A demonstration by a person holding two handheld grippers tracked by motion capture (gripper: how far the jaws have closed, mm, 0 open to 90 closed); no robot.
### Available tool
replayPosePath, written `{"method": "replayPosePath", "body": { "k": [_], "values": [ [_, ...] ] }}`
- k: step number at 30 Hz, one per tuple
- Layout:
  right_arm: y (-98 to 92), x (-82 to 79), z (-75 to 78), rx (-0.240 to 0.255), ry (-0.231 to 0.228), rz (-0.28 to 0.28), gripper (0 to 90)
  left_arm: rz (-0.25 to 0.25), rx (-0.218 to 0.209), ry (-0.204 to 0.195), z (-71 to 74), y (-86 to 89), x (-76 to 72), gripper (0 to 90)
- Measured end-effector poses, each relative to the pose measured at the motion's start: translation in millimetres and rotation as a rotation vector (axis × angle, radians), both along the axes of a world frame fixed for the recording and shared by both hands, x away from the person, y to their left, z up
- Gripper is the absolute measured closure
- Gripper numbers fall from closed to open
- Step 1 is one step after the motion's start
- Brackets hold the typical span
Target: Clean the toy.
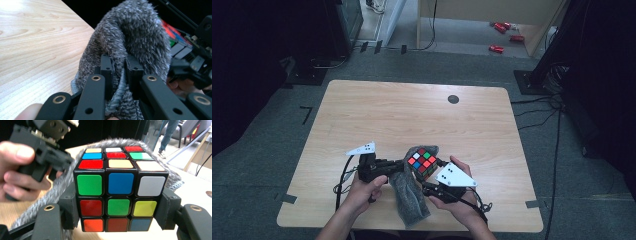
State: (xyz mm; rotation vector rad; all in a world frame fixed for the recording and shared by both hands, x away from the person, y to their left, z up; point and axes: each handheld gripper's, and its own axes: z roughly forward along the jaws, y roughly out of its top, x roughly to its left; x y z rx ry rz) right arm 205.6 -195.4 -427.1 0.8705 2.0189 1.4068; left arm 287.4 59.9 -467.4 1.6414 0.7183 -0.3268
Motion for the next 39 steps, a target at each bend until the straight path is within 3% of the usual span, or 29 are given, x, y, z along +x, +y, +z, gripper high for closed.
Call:
{"method": "replayPosePath", "body": {
  "k": [8, 13, 17, 25, 29, 35, 39],
  "values": [
    [-5.7, 1.6, 3.2, 0.071, 0.027, -0.028, 34.4, 0.02, 0.01, -0.004, 1.4, -6.6, -4.7, 81.6],
    [-8.4, 1.0, 6.7, 0.1, 0.018, -0.042, 34.4, 0.036, 0.027, -0.052, 6.6, -10.3, -9.9, 81.7],
    [-11.6, 0.1, 11.7, 0.126, 0.001, -0.059, 34.4, 0.037, 0.086, -0.105, 7.1, -17.3, -14.9, 81.6],
    [-10.3, 0.4, 12.0, 0.164, 0.022, -0.056, 34.4, 0.016, 0.111, -0.205, 11.2, -38.3, -32.9, 81.6],
    [-8.6, 0.4, 10.2, 0.162, 0.025, -0.062, 34.4, 0.027, 0.156, -0.262, 13.9, -43.9, -38.8, 81.4],
    [-14.2, 2.0, 11.1, 0.174, 0.023, -0.074, 34.4, 0.121, 0.135, -0.24, 17.5, -23.8, -27.8, 81.5],
    [-14.7, 3.9, 9.5, 0.171, 0.037, -0.084, 34.4, 0.138, 0.127, -0.228, 17.3, -21.9, -26.1, 81.5]
  ]
}}
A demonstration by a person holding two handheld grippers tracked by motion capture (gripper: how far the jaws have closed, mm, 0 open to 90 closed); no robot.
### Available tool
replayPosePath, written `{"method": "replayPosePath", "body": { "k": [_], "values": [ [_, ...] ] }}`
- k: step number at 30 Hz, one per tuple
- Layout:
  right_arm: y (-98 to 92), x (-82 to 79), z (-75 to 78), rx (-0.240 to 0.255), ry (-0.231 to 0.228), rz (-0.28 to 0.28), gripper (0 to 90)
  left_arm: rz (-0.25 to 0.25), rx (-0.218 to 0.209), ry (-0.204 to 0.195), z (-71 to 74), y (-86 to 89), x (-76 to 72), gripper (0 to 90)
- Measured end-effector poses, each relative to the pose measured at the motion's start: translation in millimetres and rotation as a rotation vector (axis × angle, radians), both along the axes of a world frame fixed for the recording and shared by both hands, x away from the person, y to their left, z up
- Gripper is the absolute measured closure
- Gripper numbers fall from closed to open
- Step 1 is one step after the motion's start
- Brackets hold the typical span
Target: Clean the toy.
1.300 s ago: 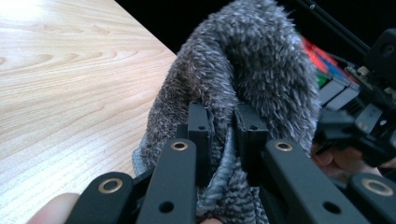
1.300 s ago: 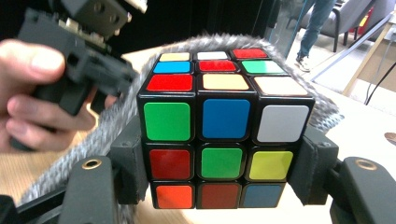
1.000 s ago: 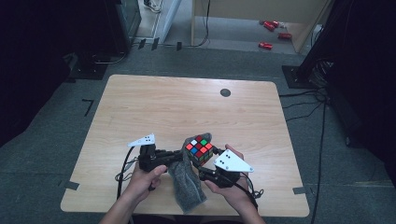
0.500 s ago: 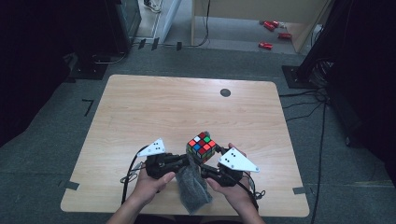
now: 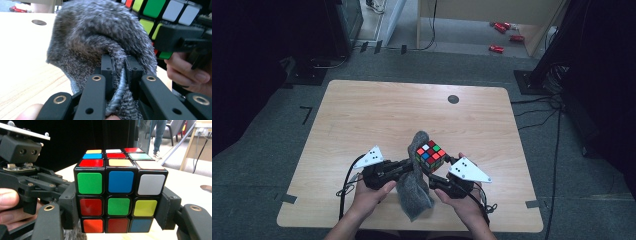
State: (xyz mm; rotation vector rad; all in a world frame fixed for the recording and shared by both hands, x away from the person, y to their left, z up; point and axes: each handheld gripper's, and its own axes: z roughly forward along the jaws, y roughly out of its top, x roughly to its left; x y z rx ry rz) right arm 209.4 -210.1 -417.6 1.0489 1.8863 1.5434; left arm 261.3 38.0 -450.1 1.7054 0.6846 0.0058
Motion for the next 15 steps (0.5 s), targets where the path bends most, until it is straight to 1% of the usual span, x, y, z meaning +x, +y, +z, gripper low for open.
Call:
{"method": "replayPosePath", "body": {
  "k": [3, 5, 7, 9, 11, 12, 14, 15],
  "values": [
    [0.2, 1.3, -1.0, 0.001, 0.012, -0.018, 34.4, -0.026, 0.006, 0.015, -2.5, -5.2, -1.4, 81.1],
    [-1.6, 2.0, -1.4, 0.024, 0.024, -0.015, 34.4, -0.038, 0.014, 0.014, -3.5, -8.5, -2.6, 80.7],
    [-2.2, 2.1, -1.6, 0.032, 0.029, -0.02, 34.4, -0.051, 0.016, 0.021, -4.3, -10.5, -2.9, 80.2],
    [-2.2, 2.6, -1.9, 0.033, 0.029, -0.019, 34.4, -0.06, 0.023, 0.019, -5.2, -11.6, -3.2, 80.1],
    [-1.9, 2.8, -2.6, 0.033, 0.034, -0.016, 34.4, -0.061, 0.043, 0.01, -6.3, -13.0, -3.2, 79.6],
    [-1.7, 2.9, -2.9, 0.029, 0.034, -0.019, 34.4, -0.056, 0.065, -0.003, -7.1, -13.8, -3.3, 79.2],
    [-2.2, 3.8, -4.1, 0.017, 0.033, -0.027, 34.4, -0.022, 0.15, -0.034, -9.9, -15.8, -3.0, 78.3],
    [-2.6, 4.0, -4.5, 0.014, 0.037, -0.032, 34.4, -0.007, 0.179, -0.037, -11.1, -16.2, -2.5, 78.0]
  ]
}}
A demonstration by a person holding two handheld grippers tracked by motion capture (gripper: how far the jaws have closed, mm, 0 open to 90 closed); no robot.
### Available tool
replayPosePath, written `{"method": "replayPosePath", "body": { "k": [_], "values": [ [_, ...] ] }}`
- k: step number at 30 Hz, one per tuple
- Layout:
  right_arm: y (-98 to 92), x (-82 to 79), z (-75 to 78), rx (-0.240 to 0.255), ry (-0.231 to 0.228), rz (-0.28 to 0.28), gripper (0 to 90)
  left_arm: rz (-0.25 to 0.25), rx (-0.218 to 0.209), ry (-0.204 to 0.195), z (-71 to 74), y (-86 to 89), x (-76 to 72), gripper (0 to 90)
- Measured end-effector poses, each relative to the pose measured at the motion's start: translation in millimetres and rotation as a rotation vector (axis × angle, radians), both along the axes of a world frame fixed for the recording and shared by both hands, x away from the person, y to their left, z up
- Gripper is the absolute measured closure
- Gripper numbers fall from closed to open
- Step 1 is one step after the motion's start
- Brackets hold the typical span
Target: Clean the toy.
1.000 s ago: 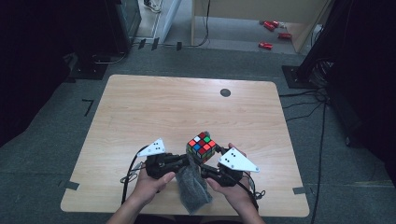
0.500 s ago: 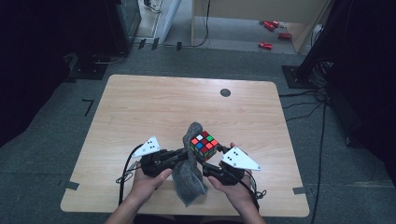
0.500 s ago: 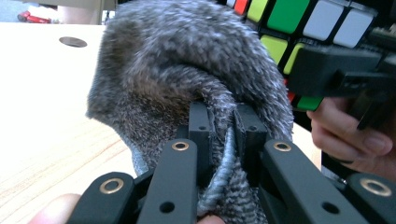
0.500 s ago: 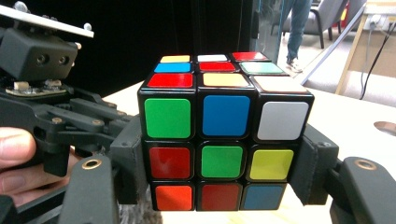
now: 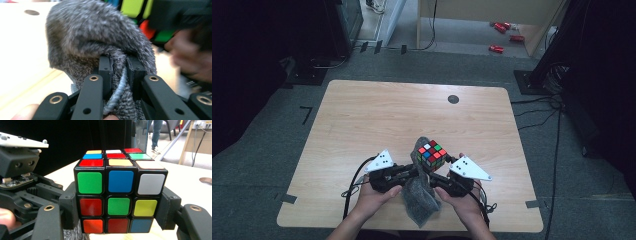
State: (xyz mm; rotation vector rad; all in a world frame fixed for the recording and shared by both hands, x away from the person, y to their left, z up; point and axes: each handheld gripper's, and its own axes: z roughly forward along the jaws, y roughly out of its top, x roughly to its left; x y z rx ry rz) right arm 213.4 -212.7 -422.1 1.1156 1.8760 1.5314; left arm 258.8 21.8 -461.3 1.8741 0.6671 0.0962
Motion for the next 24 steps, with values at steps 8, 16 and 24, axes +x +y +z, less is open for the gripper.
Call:
{"method": "replayPosePath", "body": {
  "k": [8, 16, 24],
  "values": [
    [-5.7, 2.3, 0.2, -0.006, -0.001, -0.029, 34.4, 0.091, 0.182, -0.04, -9.1, 4.8, 10.2, 64.0],
    [-9.0, 3.6, 0.3, -0.005, -0.002, -0.039, 34.4, 0.188, 0.241, -0.1, -2.2, 25.8, 20.6, 34.9],
    [-5.3, 2.6, 0.4, 0.013, 0.006, -0.04, 34.4, 0.133, 0.185, -0.165, 5.9, 11.1, 6.3, 26.8]
  ]
}}
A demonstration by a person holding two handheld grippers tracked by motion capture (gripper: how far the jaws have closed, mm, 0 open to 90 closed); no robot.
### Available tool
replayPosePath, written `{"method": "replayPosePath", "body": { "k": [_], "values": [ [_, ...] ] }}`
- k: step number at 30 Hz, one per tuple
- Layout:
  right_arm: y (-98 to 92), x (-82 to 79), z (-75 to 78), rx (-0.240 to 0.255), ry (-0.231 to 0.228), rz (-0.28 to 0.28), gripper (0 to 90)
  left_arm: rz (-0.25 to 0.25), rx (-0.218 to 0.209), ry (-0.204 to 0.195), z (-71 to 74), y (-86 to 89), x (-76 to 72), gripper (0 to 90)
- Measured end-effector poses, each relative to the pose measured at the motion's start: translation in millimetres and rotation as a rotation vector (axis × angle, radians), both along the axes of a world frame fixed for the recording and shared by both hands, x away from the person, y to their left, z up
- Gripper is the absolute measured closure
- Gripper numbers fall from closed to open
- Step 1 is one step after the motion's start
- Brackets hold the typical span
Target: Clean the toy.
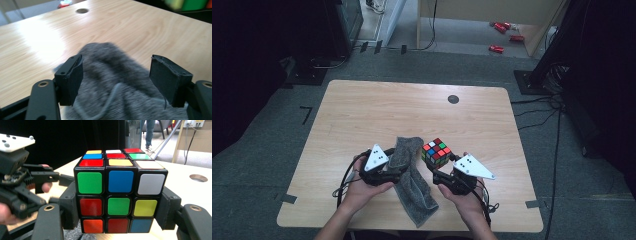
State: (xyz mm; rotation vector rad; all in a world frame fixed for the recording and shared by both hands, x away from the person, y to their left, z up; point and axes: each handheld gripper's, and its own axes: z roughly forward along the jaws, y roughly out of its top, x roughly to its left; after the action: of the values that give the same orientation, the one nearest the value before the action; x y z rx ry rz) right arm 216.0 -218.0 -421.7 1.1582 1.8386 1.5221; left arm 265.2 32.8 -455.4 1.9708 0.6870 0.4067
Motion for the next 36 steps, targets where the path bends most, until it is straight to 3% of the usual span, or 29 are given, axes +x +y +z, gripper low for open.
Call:
{"method": "replayPosePath", "body": {
  "k": [7, 12, 20, 29, 36],
  "values": [
    [10.6, -3.0, -2.9, -0.004, 0.004, 0.019, 34.4, -0.048, -0.008, -0.014, -0.6, -24.2, -14.2, 23.3],
    [15.4, -2.9, -7.2, 0.022, 0.042, 0.004, 34.4, -0.057, -0.012, -0.025, -0.6, -31.3, -18.6, 22.6],
    [24.2, -2.9, -13.6, 0.019, 0.075, -0.001, 34.4, -0.053, -0.023, -0.051, 1.3, -32.9, -21.3, 23.5],
    [28.8, -1.8, -19.2, 0.036, 0.104, -0.008, 34.2, -0.085, -0.038, -0.084, 1.8, -36.9, -26.3, 23.6],
    [31.6, -2.6, -20.4, 0.048, 0.11, 0.01, 34.2, -0.098, -0.034, -0.11, -0.1, -35.1, -26.4, 29.2]
  ]
}}
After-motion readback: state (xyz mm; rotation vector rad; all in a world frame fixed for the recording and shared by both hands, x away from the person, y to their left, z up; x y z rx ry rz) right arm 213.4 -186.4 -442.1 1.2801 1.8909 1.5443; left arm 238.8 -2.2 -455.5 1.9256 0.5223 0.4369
